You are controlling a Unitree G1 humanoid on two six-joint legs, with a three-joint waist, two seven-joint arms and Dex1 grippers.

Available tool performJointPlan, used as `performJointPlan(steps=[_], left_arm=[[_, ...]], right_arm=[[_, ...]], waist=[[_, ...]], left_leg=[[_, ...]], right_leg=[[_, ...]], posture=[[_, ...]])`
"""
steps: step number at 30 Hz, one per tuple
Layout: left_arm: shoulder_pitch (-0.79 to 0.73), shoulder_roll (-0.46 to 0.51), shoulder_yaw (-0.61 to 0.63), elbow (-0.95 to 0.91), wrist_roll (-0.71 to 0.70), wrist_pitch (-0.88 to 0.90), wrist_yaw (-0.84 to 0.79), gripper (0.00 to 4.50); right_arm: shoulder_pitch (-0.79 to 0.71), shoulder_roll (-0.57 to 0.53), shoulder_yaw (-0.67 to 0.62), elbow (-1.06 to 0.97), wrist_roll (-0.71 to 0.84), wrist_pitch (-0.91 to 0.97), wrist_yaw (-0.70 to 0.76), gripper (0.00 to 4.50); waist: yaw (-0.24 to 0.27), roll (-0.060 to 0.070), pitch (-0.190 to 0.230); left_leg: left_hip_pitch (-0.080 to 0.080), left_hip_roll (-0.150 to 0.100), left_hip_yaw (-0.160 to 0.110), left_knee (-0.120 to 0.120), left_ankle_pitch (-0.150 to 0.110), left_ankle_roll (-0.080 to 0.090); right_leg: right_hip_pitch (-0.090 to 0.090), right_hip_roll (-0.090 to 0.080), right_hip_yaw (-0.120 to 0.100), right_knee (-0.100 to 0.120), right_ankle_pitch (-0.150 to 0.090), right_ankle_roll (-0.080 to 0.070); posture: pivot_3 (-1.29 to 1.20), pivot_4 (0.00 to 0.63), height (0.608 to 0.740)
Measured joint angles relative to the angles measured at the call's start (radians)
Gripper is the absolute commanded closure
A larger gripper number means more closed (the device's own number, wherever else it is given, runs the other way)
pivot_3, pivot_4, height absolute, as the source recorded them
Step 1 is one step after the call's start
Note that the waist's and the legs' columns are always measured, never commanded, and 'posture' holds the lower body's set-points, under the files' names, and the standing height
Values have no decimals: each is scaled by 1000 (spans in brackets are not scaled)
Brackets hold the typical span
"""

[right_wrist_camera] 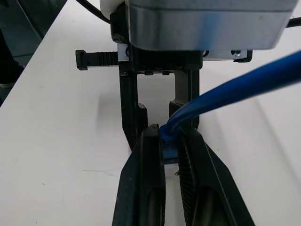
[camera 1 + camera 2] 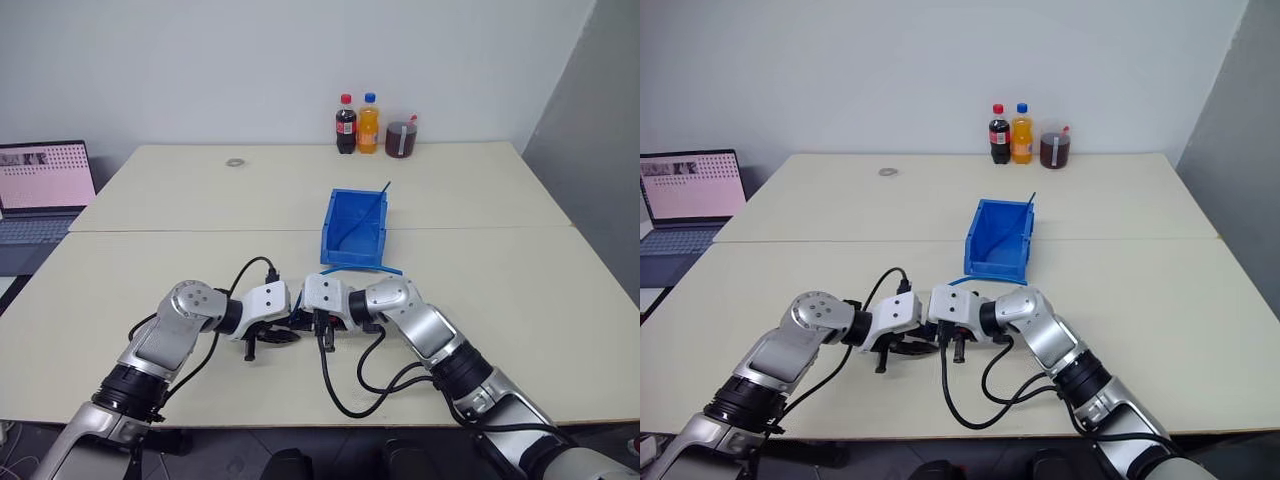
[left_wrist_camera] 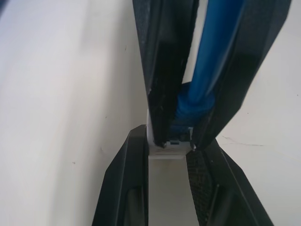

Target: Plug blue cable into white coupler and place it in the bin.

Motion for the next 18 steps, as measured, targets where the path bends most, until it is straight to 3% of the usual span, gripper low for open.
performJointPlan(steps=[5,7,12,18], left_arm=[[2,-1,3,0,-6,-20,-3,3723],[18,-10,20,0,-24,-26,6,3022],[59,-28,60,-3,-64,-37,58,2131],[99,-14,102,-27,-96,-43,85,847]], right_arm=[[31,10,-39,-19,44,46,-12,4392],[49,7,-49,-44,57,62,-26,4392],[83,-8,-74,-112,96,92,-41,4392],[130,-27,-107,-204,151,176,-67,4392]], waist=[[4,0,1],[6,0,3],[5,-11,22],[4,-12,25]], left_leg=[[-4,1,-1,-1,0,-1],[-6,0,-2,-1,0,-1],[-10,2,-2,-1,-1,-1],[-21,3,-5,-1,-2,-3]], right_leg=[[0,0,-2,-7,1,2],[-1,-1,-2,-8,1,2],[-4,0,-3,-8,3,5],[-8,0,-6,-8,4,7]], posture=[[0,150,740],[0,150,740],[0,150,740],[0,150,740]])
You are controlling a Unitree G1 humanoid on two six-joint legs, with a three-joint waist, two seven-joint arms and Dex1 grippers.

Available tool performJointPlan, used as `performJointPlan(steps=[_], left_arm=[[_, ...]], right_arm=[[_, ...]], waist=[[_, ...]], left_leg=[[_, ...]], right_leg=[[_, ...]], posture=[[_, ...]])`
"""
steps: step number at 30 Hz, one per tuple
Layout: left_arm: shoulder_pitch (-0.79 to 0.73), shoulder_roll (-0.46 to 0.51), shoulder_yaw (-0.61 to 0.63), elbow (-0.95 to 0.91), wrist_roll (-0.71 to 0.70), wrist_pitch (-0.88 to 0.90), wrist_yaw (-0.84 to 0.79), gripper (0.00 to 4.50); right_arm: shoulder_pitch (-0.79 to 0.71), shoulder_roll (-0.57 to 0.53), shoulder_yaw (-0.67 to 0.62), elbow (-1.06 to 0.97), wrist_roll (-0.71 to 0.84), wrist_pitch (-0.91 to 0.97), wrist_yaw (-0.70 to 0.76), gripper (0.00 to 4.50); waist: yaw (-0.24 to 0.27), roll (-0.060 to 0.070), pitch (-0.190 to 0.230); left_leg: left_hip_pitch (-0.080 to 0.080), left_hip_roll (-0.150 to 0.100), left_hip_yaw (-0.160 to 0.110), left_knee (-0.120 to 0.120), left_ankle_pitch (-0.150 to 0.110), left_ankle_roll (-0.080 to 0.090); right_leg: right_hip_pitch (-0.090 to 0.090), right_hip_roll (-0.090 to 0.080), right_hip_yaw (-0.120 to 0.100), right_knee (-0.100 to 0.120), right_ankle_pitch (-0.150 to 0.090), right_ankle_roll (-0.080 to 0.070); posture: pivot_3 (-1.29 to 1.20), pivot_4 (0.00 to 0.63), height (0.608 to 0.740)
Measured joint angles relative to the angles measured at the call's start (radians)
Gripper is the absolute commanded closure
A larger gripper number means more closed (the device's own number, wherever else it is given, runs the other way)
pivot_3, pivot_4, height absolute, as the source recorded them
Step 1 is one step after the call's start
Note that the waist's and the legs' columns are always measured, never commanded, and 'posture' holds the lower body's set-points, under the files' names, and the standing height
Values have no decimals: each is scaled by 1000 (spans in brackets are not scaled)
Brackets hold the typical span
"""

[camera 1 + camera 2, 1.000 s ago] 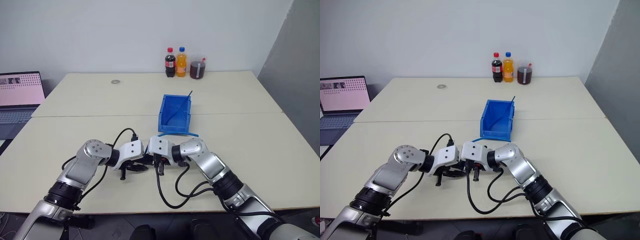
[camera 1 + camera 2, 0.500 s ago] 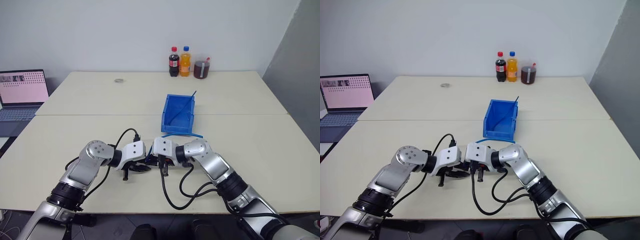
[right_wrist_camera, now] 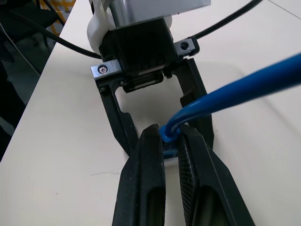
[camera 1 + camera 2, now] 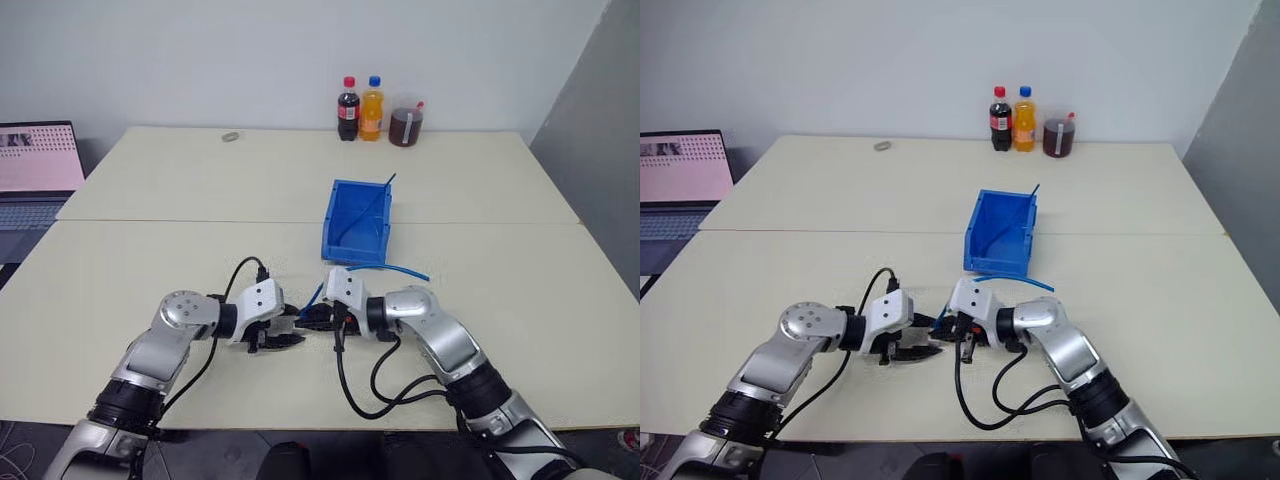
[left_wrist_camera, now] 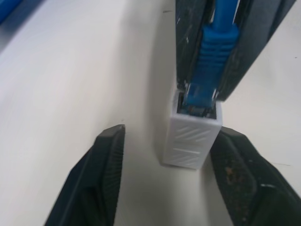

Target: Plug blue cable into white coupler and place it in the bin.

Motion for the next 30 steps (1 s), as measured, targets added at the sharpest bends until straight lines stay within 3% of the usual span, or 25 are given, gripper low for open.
performJointPlan(steps=[4,9,14,18,22,28,30], left_arm=[[17,14,27,-6,-23,3,4,46],[84,48,100,-68,-85,44,19,0],[109,71,219,-150,-178,158,68,0],[19,68,255,-154,-219,224,124,0],[-81,53,246,-115,-212,215,152,0],[-182,14,181,-37,-176,162,156,0],[-199,10,164,-24,-166,143,154,0]], right_arm=[[10,-6,-11,-53,26,64,-26,4392],[23,42,-67,-134,88,205,-128,4392],[-64,67,-282,-241,197,383,-254,4393],[-214,60,-457,-278,310,502,-315,4393],[-350,7,-538,-136,350,540,-353,4393],[-488,-50,-480,217,303,470,-342,4393],[-538,-58,-460,323,281,429,-324,3833]], waist=[[-2,-1,2],[-3,-7,12],[2,-10,27],[3,-12,33],[1,-12,35],[-2,-13,36],[-6,-13,36]], left_leg=[[-9,0,0,0,0,0],[-21,1,-3,2,0,0],[-26,-1,-4,4,1,-1],[-26,-1,-5,5,1,-1],[-25,-1,-2,4,1,-1],[-29,-2,4,7,1,-1],[-32,0,4,11,1,-1]], right_leg=[[-9,1,0,1,0,0],[-20,1,-3,3,3,-5],[-22,-1,-4,2,5,-3],[-22,-1,-5,3,5,-3],[-22,-1,-4,3,6,-3],[-31,-1,1,11,6,-3],[-33,0,1,13,6,-3]], posture=[[0,150,740],[0,150,740],[0,150,740],[0,150,740],[0,150,740],[0,150,740],[0,150,740]])
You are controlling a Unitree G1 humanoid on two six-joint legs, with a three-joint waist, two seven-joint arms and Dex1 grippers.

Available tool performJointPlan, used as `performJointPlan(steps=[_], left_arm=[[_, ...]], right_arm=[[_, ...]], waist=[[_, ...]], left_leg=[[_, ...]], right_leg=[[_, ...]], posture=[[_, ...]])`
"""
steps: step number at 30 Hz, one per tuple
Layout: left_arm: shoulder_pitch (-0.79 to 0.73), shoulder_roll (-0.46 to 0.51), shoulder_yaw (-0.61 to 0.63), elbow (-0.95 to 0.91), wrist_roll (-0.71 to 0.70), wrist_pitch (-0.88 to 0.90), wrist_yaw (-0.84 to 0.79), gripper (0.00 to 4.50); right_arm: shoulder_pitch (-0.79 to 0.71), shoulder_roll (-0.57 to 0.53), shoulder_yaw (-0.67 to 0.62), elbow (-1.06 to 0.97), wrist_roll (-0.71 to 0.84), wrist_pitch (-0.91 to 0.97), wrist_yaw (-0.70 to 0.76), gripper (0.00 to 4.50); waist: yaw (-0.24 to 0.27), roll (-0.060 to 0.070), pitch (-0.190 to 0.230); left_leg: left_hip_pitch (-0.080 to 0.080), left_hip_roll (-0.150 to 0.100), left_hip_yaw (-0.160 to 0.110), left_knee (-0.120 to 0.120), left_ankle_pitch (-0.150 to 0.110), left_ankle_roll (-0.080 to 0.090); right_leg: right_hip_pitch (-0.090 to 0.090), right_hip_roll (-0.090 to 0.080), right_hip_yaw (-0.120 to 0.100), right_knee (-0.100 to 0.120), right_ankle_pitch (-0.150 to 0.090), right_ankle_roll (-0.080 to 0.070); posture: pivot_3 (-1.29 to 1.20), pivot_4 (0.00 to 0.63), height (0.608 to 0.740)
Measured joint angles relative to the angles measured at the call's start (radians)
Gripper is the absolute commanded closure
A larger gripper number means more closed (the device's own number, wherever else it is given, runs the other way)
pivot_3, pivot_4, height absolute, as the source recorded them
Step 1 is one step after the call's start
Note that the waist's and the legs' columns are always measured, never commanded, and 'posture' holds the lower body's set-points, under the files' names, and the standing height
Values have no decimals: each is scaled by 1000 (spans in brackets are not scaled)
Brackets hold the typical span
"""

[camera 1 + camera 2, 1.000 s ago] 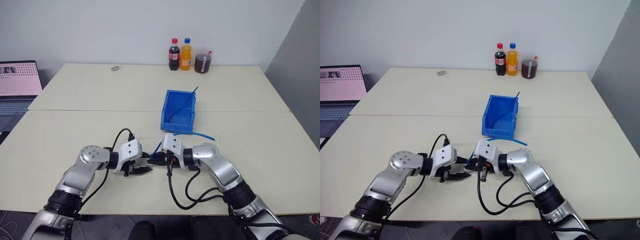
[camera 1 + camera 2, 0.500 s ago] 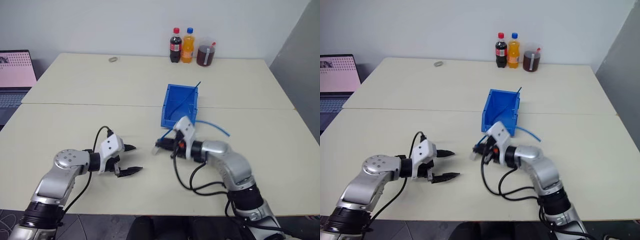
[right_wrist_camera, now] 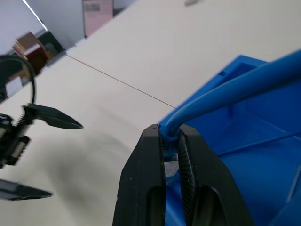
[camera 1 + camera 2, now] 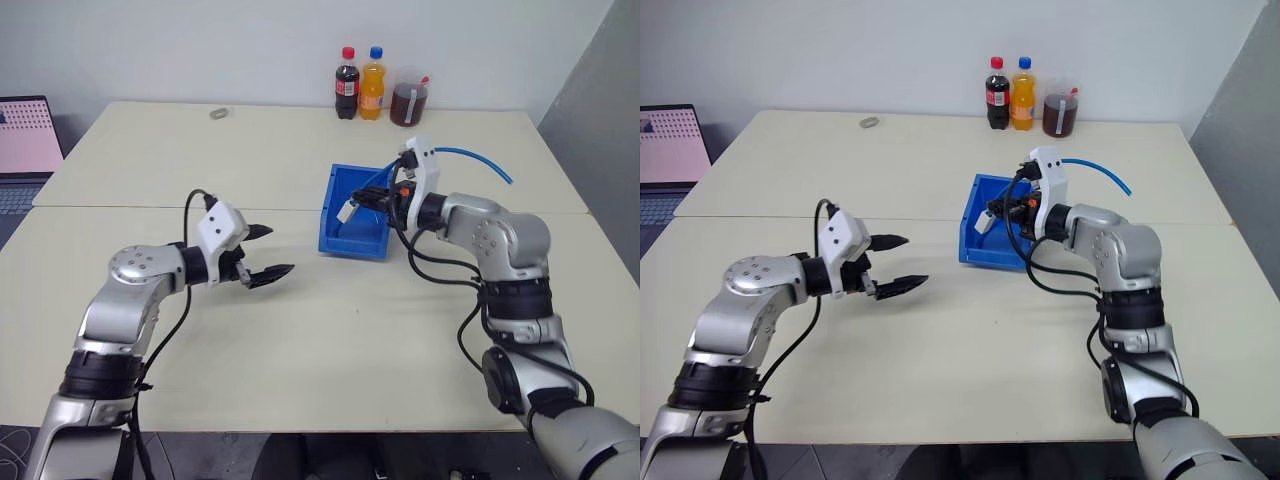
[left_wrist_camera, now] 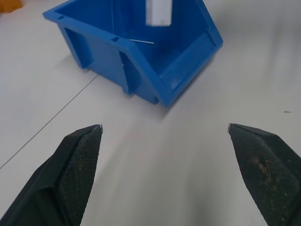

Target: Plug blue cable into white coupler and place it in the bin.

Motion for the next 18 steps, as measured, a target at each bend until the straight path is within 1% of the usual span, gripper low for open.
performJointPlan(steps=[1,3,4,5,8,9,10,11,13,15,16,18], left_arm=[[-11,-4,-9,6,5,-12,0,0],[-23,-8,-21,16,11,-15,0,0],[-29,-10,-29,19,16,-18,0,0],[-31,-10,-32,19,18,-18,0,0],[-44,-11,-43,20,24,-18,1,0],[-46,-11,-44,20,25,-18,2,0],[-48,-11,-44,20,28,-18,2,0],[-49,-11,-45,20,28,-18,2,0],[-49,-11,-45,20,30,-18,2,0],[-55,-15,-46,20,33,-17,3,0],[-56,-16,-46,20,33,-16,3,0],[-60,-17,-46,21,33,-12,3,0]], right_arm=[[-34,-9,15,71,-12,-30,12,3606],[-71,-21,33,152,-30,-61,32,3178],[-98,-34,52,201,-43,-77,54,2882],[-108,-41,61,217,-45,-80,65,2755],[-154,-81,99,265,-58,-101,134,2020],[-167,-89,101,272,-65,-107,146,1712],[-181,-104,111,282,-75,-119,166,1533],[-190,-118,119,291,-84,-131,181,1151],[-201,-140,131,307,-93,-146,204,720],[-202,-188,180,313,-123,-173,277,160],[-202,-210,205,312,-134,-187,313,23],[-198,-304,289,301,-189,-262,439,23]], waist=[[-1,0,0],[-2,1,0],[-2,1,1],[-2,1,1],[-1,1,1],[0,1,1],[0,1,1],[1,1,1],[2,1,1],[3,1,1],[4,1,1],[7,1,2]], left_leg=[[-2,1,0,3,0,0],[-3,1,0,5,0,0],[-4,1,0,6,0,0],[-5,1,0,7,0,0],[-6,0,-2,9,0,1],[-6,0,-2,9,0,1],[-6,0,-2,9,0,1],[-6,0,-2,9,0,1],[-6,0,-2,9,0,1],[-6,0,-2,9,0,1],[-6,0,-2,9,0,1],[-7,0,-2,9,0,1]], right_leg=[[-1,0,-1,1,0,0],[-1,0,-2,2,0,0],[-1,0,-2,3,0,0],[-1,0,-2,4,0,0],[-1,-1,-4,4,0,1],[-1,-1,-4,4,1,1],[-1,-1,-4,5,1,1],[-1,-1,-4,4,1,1],[-1,-1,-4,4,1,1],[-1,-1,-4,4,1,1],[-1,-1,-4,4,1,1],[-2,-1,-4,4,1,1]], posture=[[0,150,740],[0,150,740],[0,150,740],[0,150,740],[0,150,740],[0,150,740],[0,150,740],[0,150,740],[0,150,740],[0,150,740],[0,150,740],[0,150,740]])
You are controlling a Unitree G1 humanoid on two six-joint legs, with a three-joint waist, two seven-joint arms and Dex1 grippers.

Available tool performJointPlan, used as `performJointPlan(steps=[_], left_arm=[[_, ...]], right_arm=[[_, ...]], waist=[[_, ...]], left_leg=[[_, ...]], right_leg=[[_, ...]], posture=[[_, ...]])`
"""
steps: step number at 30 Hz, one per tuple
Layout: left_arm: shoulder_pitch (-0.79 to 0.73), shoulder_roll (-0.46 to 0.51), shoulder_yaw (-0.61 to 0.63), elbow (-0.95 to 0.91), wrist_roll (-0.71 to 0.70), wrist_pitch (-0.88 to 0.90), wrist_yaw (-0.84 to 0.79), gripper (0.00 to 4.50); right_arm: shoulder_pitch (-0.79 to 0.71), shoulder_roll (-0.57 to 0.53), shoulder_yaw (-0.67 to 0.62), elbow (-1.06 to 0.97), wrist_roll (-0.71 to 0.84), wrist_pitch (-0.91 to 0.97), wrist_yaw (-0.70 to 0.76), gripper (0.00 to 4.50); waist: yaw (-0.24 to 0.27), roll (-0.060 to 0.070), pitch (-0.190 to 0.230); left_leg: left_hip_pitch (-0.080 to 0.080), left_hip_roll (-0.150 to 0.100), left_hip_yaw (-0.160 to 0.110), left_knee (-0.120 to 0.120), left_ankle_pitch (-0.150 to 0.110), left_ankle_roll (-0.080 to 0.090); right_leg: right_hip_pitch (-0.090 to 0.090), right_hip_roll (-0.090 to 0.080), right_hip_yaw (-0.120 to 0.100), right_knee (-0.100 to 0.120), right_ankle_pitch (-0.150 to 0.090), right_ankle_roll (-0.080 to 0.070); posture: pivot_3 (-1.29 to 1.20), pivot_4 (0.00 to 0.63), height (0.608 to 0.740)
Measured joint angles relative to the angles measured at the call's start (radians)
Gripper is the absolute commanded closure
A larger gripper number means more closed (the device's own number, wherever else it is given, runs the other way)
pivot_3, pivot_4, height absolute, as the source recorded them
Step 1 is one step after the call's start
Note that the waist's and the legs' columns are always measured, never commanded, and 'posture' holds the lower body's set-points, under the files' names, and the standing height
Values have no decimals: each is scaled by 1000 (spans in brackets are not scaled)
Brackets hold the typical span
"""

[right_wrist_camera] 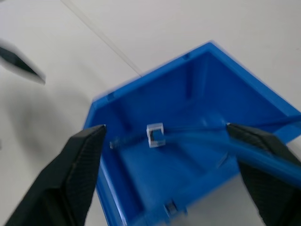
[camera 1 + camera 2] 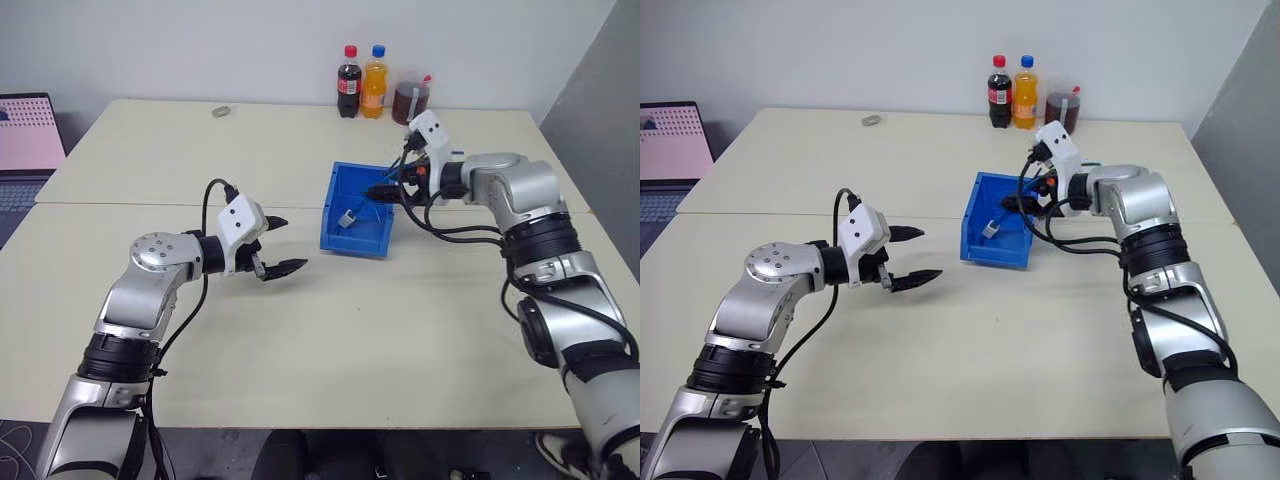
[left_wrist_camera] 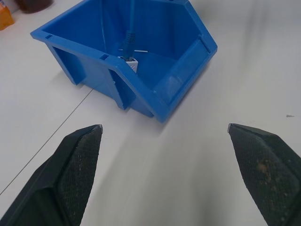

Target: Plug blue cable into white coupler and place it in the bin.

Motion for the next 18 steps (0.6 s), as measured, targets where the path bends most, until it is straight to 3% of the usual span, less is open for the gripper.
performJointPlan(steps=[5,8,12,18], left_arm=[[-7,-4,3,7,-1,6,17,0],[-8,-9,22,8,-8,44,48,0],[-9,-19,72,5,-36,111,111,0],[40,1,207,-31,-101,217,192,0]], right_arm=[[51,-172,132,-29,-128,-255,207,23],[103,-225,135,-56,-144,-322,267,23],[227,-248,11,-212,-46,-247,278,23],[569,-232,-310,-606,175,4,113,23]], waist=[[2,0,0],[1,0,0],[-4,0,0],[4,0,0]], left_leg=[[0,0,-1,1,0,0],[0,0,-1,3,0,0],[0,2,-2,5,0,0],[-2,2,-7,13,0,0]], right_leg=[[0,0,-1,0,0,0],[0,0,-1,2,0,0],[1,1,-1,4,0,0],[6,-1,-8,6,0,0]], posture=[[0,150,740],[0,150,740],[0,150,740],[0,150,740]])
